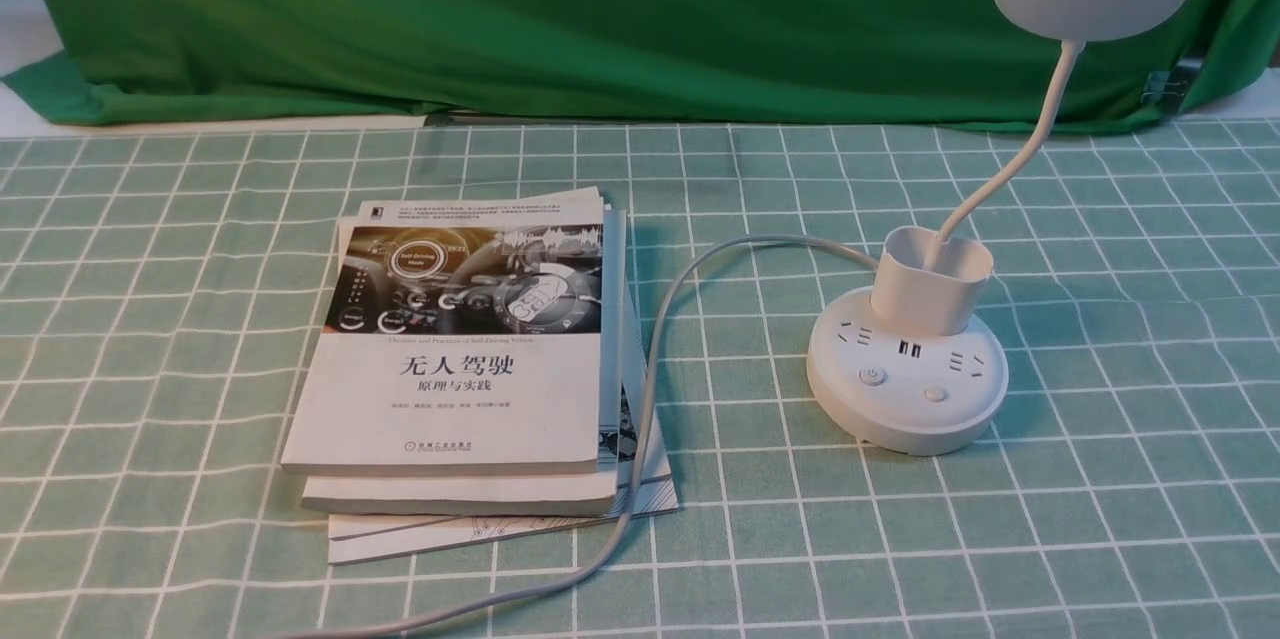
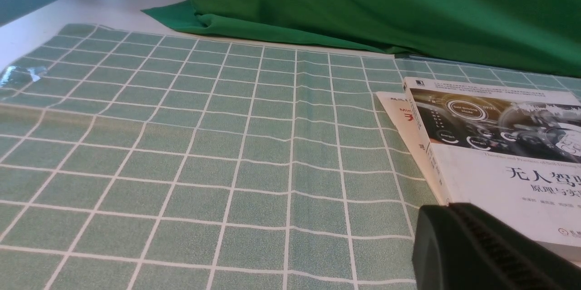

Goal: Turn on the table lamp.
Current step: 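Press the button on the base of the white desk lamp with the right gripper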

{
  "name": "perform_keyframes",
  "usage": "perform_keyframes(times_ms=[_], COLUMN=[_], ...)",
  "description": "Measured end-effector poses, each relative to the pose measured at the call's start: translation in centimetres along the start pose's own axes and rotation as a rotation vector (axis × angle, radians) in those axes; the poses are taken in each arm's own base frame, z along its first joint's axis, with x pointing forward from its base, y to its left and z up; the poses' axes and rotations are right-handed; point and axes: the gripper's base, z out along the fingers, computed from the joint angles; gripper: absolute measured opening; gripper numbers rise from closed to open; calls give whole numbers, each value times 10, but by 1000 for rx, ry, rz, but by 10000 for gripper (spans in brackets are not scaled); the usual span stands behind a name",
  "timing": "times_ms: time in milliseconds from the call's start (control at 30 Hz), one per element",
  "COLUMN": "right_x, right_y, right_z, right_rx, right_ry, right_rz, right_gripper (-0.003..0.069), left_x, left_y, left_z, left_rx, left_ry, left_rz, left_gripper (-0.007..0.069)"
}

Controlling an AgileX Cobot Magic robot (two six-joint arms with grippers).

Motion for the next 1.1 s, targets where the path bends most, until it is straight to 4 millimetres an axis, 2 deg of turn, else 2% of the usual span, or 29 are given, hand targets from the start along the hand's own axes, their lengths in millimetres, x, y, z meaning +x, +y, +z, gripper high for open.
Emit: perform_keyframes(times_ms=[133,233,367,533,667,700,767,833,867,900,933,1000,1067,1100], right_x=[0,0,-2,-5,-27,-38,-47,-66,-74,-74,-80,-89,-90,-89], right_y=[1,1,2,9,43,60,74,107,123,124,136,164,172,175], right_z=[0,0,0,-1,-7,-7,-6,2,9,14,17,45,64,80], right_rx=[-5,-6,-24,-79,-153,-172,-179,-171,-160,-146,-147,-102,-74,-52], right_ry=[5,5,-19,-26,-46,-51,-47,10,64,98,122,334,464,566], right_rz=[224,231,170,-102,-323,-394,-446,-578,-645,-668,-702,-856,-928,-968], right_gripper=[238,238,238,221,87,48,36,31,31,31,31,31,31,32], left_x=[0,0,0,0,0,0,0,0,0,0,0,0,0,0], left_y=[0,0,0,0,0,0,0,0,0,0,0,0,0,0], left_z=[0,0,0,0,0,0,0,0,0,0,0,0,0,0], left_rx=[0,0,0,-1,-1,-1,-1,-1,-1,-1,-1,-1,-1,-1], left_ry=[0,0,0,0,-1,-1,-1,-1,-1,-1,-1,-1,-1,-1], left_rz=[0,0,0,6,6,6,6,6,6,6,6,6,6,6], left_gripper=[21,21,21,21,21,21,21,21,21,21,21,21,21,21])
